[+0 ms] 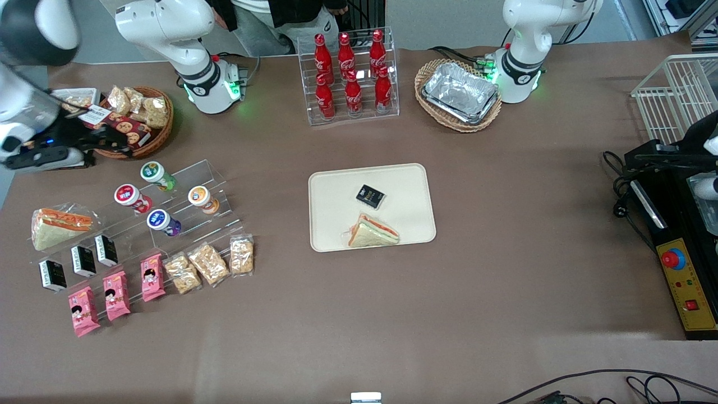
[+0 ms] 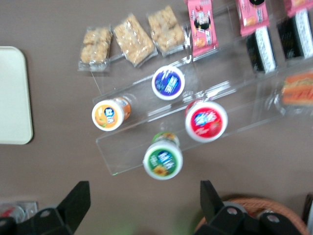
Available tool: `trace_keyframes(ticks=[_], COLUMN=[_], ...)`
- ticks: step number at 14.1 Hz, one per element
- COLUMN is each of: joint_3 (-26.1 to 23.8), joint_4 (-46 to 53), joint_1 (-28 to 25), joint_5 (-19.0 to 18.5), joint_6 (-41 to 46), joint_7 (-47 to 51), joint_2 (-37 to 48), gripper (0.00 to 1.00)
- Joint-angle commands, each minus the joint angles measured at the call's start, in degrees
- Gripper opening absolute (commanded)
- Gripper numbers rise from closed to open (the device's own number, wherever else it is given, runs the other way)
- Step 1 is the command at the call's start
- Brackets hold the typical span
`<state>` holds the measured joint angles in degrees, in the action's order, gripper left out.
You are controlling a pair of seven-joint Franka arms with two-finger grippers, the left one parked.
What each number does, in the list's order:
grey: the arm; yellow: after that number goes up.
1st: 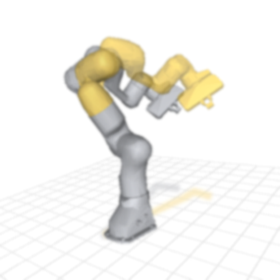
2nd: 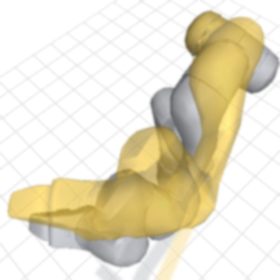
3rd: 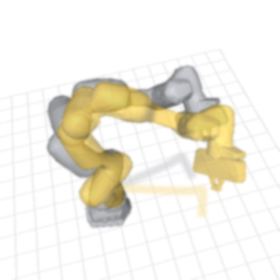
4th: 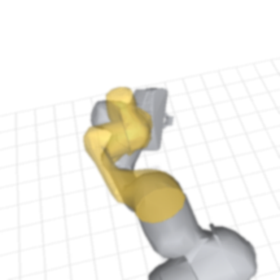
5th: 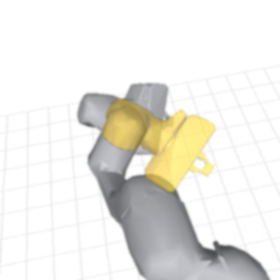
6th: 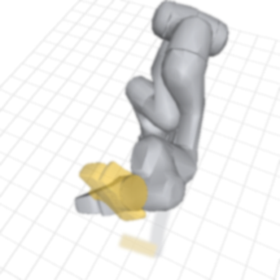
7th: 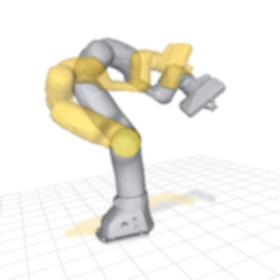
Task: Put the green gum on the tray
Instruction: 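Lower the open right gripper over the green-lidded gum bottle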
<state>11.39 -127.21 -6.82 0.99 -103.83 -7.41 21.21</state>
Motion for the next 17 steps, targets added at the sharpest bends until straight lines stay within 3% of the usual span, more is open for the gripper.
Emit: trace_keyframes(ticks=[1,9,17], joint_3=[-8.74,-3.05,-2.87], joint_4=[-6.91,-12.70,-19.65], joint_1=[-0.12,0.32,1.28], joint_5=[-4.49,-4.50,-4.50], joint_6=[-2.70,-10.24,-17.19], joint_7=[14.77,10.93,11.81], joint_2=[5.95,5.51,4.63], gripper=[1.00,1.00,1.00])
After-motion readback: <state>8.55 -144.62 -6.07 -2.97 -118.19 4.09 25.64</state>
